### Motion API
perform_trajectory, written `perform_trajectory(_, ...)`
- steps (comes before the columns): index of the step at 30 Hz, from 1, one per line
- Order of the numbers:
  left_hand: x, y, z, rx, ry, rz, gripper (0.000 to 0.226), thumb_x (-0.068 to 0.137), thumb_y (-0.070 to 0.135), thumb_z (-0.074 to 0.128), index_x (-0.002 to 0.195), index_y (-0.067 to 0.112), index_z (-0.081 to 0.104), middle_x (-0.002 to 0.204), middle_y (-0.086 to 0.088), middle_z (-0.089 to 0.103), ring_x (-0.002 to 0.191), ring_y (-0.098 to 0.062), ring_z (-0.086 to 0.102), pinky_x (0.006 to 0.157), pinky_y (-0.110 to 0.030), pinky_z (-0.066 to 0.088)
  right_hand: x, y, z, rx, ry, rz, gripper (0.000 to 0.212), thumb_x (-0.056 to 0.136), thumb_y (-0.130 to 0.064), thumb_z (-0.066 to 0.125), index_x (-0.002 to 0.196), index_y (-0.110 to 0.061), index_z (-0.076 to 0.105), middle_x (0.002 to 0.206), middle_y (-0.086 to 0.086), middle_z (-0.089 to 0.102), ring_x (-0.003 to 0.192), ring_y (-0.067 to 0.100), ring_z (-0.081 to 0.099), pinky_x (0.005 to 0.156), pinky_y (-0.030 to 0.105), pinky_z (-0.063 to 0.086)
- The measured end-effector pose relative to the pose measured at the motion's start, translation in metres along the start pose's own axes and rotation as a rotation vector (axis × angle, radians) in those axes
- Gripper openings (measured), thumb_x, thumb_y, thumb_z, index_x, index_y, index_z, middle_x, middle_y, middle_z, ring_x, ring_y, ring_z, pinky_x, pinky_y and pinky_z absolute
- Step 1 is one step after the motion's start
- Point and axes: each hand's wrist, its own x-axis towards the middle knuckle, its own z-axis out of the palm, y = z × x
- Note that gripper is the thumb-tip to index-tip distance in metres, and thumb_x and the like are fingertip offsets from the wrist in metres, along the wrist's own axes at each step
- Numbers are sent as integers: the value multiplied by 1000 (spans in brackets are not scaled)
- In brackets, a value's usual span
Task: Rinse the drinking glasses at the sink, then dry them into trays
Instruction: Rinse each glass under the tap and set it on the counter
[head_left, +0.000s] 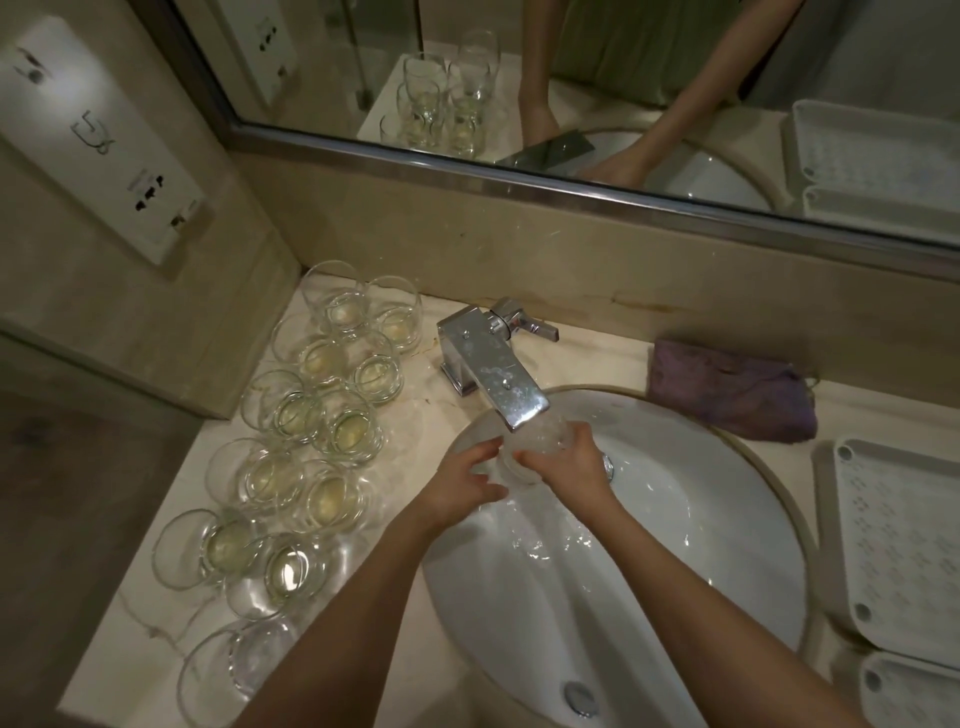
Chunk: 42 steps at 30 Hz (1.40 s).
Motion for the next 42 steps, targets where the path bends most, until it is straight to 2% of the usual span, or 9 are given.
perform_trajectory(3, 1, 1, 6, -71, 8, 1, 70, 85, 6, 70, 145, 20, 37, 131, 11, 43, 103, -14, 57, 71, -13, 46, 4, 2, 1, 223, -50, 163, 57, 68, -26, 82, 113, -6, 53, 105, 10, 65, 90, 17, 66, 71, 33, 59)
perform_trajectory(5, 3, 2, 10, -159, 25, 30, 68, 78, 13, 75, 138, 21, 43, 120, 8, 54, 86, -11, 61, 66, -17, 46, 2, 6, 3, 395, -92, 250, 44, 75, -29, 77, 110, -6, 62, 109, 16, 68, 93, 23, 69, 70, 34, 60)
perform_trajectory(10, 9, 12, 13, -279, 90, 74, 56, 71, 20, 75, 123, 21, 54, 119, -8, 60, 102, -25, 66, 82, -31, 56, -3, 4, 0, 692, -269, 416, 43, 90, -38, 62, 114, -2, 61, 108, 22, 69, 92, 29, 71, 80, 37, 58)
perform_trajectory(14, 12, 25, 12, -210, 215, -30, 29, 95, 15, 57, 123, 13, 51, 97, -6, 59, 73, -15, 60, 69, -30, 55, -4, -2, -9, 153, -194, 261, 43, 92, -44, 58, 113, -6, 56, 98, 8, 62, 88, 25, 63, 72, 29, 52)
perform_trajectory(20, 13, 28, 19, 49, 235, 26, 4, 90, 35, 58, 91, 32, 55, 68, 2, 60, 54, -14, 56, 55, -30, 51, 8, -2, -17, -788, -376, -396, 89, 78, -29, 76, 149, -17, 24, 152, 4, 29, 140, 21, 28, 116, 38, 18)
perform_trajectory(23, 11, 30, 18, 117, 225, 84, 17, 89, 46, 59, 101, 34, 54, 85, 7, 66, 68, -13, 62, 67, -33, 54, 14, -5, -16, -915, -308, -496, 85, 73, -35, 78, 144, -20, 34, 132, 7, 42, 121, 26, 44, 101, 36, 37)
perform_trajectory(30, -3, 32, 12, 34, 140, 181, 22, 92, 28, 60, 113, 32, 59, 115, 5, 63, 96, -12, 61, 85, -17, 46, 17, -2, -6, 24, -331, -117, 31, 74, -8, 76, 99, -18, 62, 89, -2, 65, 78, 13, 63, 66, 18, 48)
perform_trajectory(36, -4, 21, 15, 115, 133, 262, 67, 65, 44, 81, 126, 36, 55, 122, 15, 58, 107, -3, 59, 90, -23, 50, 2, -4, -4, 844, -265, 422, 28, 87, -19, 65, 112, -9, 59, 93, 15, 61, 74, 24, 65, 61, 32, 58)
perform_trajectory(42, -3, 26, 27, 49, 224, 213, 69, 69, 11, 86, 128, 16, 50, 112, -1, 62, 82, -2, 60, 62, -7, 45, -12, 2, 1, 916, -382, 501, 45, 85, -43, 58, 112, -7, 62, 94, 13, 72, 82, 22, 70, 84, 38, 53)
